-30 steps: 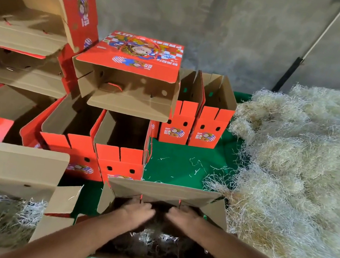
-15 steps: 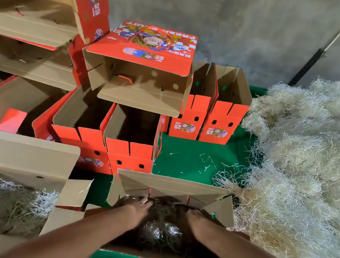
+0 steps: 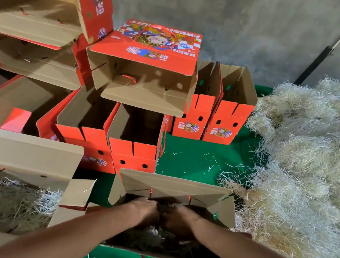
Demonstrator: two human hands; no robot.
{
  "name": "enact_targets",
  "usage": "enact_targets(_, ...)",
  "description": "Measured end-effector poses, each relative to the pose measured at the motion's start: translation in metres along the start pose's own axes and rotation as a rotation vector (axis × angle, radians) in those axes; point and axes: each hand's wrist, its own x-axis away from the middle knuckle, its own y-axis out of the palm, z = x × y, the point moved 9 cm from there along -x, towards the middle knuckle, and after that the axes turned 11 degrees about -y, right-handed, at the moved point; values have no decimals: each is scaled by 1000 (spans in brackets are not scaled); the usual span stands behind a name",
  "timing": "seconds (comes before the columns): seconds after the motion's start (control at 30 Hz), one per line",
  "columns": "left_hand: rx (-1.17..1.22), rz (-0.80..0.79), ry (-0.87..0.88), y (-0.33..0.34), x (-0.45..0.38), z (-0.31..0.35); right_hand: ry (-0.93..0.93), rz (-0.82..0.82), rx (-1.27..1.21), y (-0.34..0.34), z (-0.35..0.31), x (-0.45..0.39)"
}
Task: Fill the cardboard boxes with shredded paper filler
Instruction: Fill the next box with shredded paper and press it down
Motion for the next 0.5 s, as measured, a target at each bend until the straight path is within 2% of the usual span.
enact_targets(0.03,61,34,-1,0,-3,1,-60,7,50,6,-4,-3)
enact_targets(0.07,-19,33,65,0,2,5,-66,-65,15,12,-8,2)
enact_targets(0.13,5,24,20,4,0,0,-3,-65,-67,20,-7,1)
enact_targets(0.2,21,-50,-74,12,-2,-9,74,-194,-142,33,-2,8)
enact_targets(0.27,33,-81,-119,19,-3,-18,32,-186,-141,30,-6,10)
enact_targets(0.4,-126,-135,-74,31,-1,-15,-11,-312,-60,34,-7,16)
enact_targets(0.5,-254,-188,-18,43,-1,-14,78,-223,-112,19,1,24)
